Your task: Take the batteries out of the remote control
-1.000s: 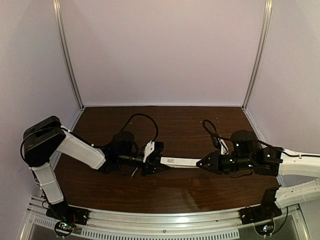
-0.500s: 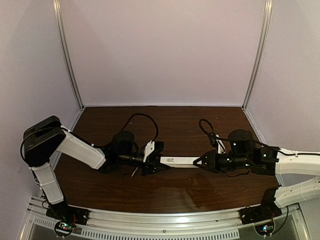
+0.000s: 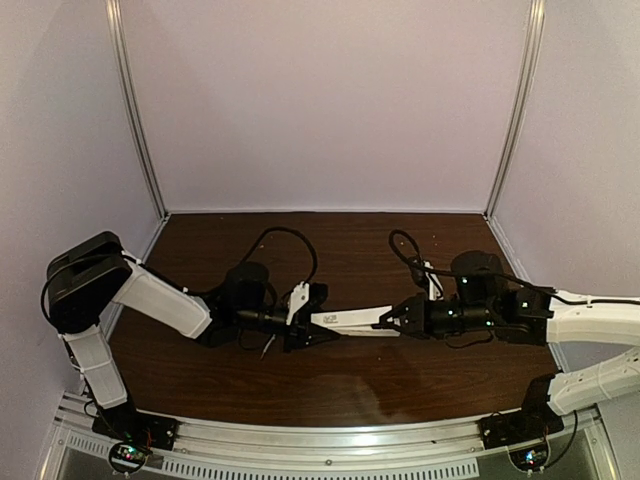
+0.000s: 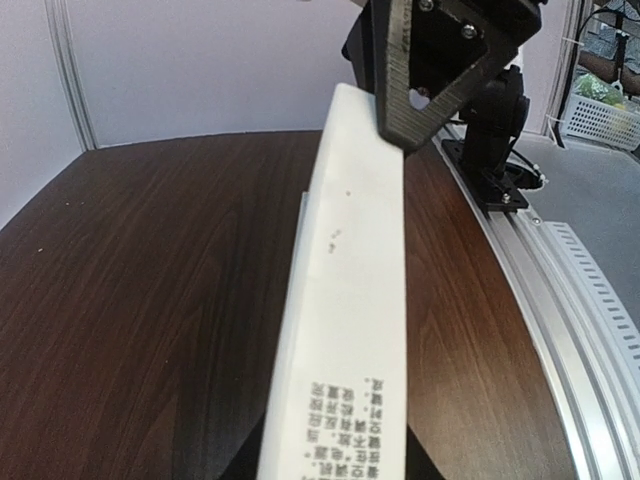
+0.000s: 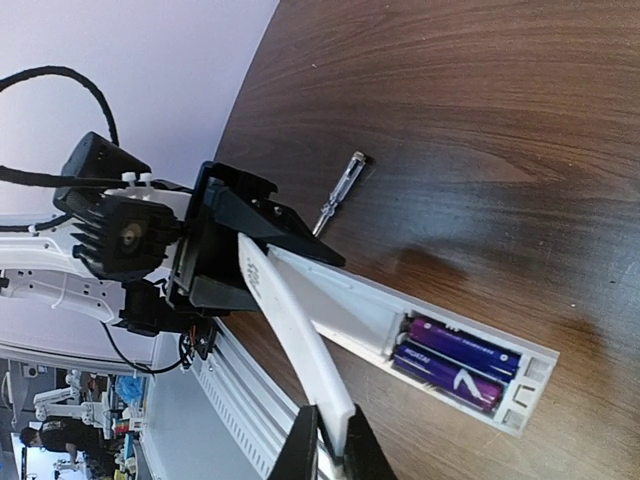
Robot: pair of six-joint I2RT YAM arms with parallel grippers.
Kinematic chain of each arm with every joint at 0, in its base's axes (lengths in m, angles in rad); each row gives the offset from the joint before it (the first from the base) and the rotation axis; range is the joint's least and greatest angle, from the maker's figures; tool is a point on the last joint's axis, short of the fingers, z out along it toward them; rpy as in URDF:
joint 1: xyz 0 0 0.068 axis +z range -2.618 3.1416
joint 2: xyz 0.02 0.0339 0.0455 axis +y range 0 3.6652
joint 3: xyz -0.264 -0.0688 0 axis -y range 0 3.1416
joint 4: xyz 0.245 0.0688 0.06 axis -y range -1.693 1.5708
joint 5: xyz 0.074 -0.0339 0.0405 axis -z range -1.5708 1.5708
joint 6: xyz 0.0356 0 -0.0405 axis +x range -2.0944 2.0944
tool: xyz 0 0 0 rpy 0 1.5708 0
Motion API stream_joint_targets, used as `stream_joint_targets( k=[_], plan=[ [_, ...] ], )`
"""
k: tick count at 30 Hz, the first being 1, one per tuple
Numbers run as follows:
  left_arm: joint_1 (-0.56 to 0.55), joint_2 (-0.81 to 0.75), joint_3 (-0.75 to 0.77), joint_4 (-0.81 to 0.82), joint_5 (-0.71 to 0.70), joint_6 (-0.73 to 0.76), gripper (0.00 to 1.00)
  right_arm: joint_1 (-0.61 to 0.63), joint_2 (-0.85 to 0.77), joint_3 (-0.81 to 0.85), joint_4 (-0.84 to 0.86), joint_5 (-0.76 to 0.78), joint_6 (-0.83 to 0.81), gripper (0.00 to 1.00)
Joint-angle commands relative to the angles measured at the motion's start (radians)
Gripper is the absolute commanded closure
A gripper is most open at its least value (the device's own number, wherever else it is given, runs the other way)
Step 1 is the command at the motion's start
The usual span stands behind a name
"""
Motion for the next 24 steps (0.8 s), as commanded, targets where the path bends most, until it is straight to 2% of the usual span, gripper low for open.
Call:
stream_joint_targets(
  k=[1,5,15,20,24],
  plan=[
    [-0.004,0.005,0.029,0.059,0.022,0.012,1.00,0.004,-0.017,0.019,-0.015,0.020,-0.015,0.94],
    [-0.004,0.002,0.027,0.063,0.023,0.010,1.00,0.003,-0.040,0.024,-0.026,0.027,-0.015,1.00],
    [-0.005,-0.016,0.016,0.065,0.014,0.004,1.00,0.004,-0.106,0.098,-0.106,0.087,-0.041,1.00],
    [-0.005,-0.027,0.013,0.067,0.015,-0.006,1.00,0.003,-0.115,0.167,-0.174,0.166,-0.079,1.00],
    [-0.005,-0.042,0.001,0.068,0.002,-0.005,1.00,0.002,-0.135,0.197,-0.248,0.315,-0.085,1.00]
  ],
)
